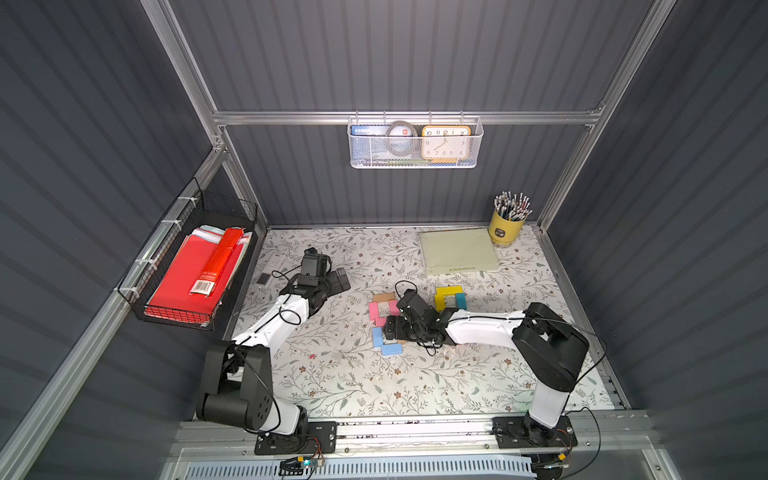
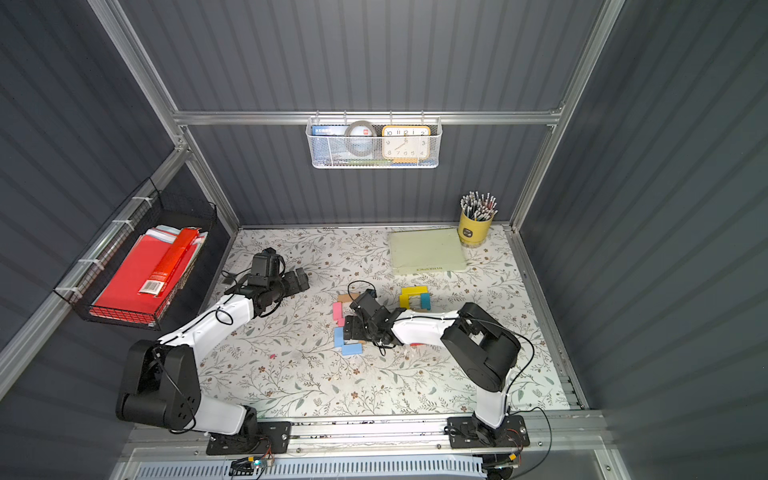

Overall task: Assemble the number 8 with building blocks
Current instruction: Adjust the building block at the center of the board.

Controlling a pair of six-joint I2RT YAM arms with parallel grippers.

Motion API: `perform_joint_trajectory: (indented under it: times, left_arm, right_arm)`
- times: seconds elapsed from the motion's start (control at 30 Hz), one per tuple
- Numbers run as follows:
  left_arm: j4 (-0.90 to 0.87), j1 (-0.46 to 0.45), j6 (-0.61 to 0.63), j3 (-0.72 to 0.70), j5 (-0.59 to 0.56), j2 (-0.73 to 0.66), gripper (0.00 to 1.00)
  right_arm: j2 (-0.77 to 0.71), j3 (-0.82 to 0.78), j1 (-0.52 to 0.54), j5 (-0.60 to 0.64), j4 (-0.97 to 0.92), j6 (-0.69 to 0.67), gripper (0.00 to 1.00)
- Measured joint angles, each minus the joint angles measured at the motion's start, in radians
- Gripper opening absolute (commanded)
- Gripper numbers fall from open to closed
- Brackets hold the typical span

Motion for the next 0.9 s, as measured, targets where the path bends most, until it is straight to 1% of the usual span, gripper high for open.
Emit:
perform_joint_trajectory:
  times: [0.9]
  left_arm:
    - [0.000, 0.000, 0.000, 0.000, 0.000, 0.000, 0.99]
  right_arm:
    - [0.018, 0.013, 0.000, -0.038, 0.025, -0.018, 0.90]
